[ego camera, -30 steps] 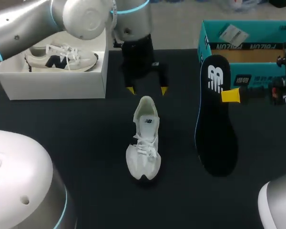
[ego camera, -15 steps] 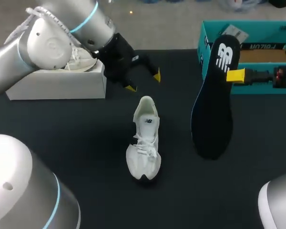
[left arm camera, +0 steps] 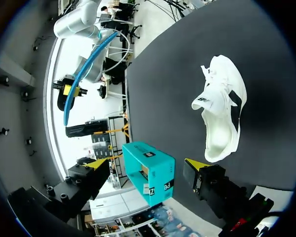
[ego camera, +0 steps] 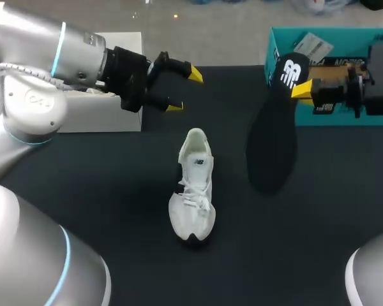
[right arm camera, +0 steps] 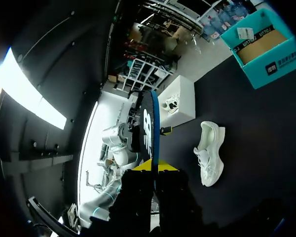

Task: Take the shoe out of the shoebox, open the shoe tongue, remove and reinsert the insole, then place the shoe into the shoebox

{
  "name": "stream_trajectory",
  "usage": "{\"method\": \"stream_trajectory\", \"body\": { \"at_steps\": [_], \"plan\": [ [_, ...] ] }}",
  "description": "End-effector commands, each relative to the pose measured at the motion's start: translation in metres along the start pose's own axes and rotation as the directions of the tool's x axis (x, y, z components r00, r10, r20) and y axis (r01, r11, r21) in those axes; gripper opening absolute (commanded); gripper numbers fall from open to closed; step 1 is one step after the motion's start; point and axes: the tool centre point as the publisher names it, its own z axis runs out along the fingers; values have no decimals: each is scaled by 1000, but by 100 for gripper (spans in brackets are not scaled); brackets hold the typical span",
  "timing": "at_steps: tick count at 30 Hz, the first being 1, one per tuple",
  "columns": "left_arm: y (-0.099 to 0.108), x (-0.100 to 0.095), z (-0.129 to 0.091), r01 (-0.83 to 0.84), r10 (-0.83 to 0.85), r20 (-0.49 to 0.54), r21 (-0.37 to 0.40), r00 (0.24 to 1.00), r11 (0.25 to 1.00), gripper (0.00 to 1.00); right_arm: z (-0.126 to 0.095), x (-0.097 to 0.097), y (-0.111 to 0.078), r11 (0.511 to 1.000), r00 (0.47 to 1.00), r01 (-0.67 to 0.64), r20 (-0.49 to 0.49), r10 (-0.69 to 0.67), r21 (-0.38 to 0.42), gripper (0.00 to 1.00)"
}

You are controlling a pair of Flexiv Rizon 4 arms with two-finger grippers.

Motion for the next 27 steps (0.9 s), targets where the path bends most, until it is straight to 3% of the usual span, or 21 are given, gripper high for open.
{"method": "stream_trajectory", "body": {
  "at_steps": [1, 3, 13, 16, 21, 27],
  "plan": [
    [-7, -3, -2, 9, 0, 135, -66, 991, 998, 100, 8, 6, 39, 989, 998, -51, 42, 45, 142, 0],
    [-7, -8, -4, 21, -10, 164, -70, 986, 997, 100, 6, 5, 43, 995, 997, -52, 55, 48, 85, 0],
    [-8, -13, -9, 53, -19, 250, -129, 968, 990, 100, 6, 5, 43, 995, 997, -52, 55, 48, 85, 0],
    [-9, -15, -8, 48, -3, 282, -156, 959, 987, 100, 13, -13, 35, 962, 964, -256, 104, 247, 93, 0],
    [-11, -20, -4, 52, -1, 306, -159, 952, 986, 100, 31, -33, 36, 849, 849, -516, 195, 491, 109, 0],
    [-8, -28, -3, 26, 19, 329, -131, 944, 991, 100, 49, -37, 37, 830, 825, -543, 259, 502, 123, 0]
  ]
}}
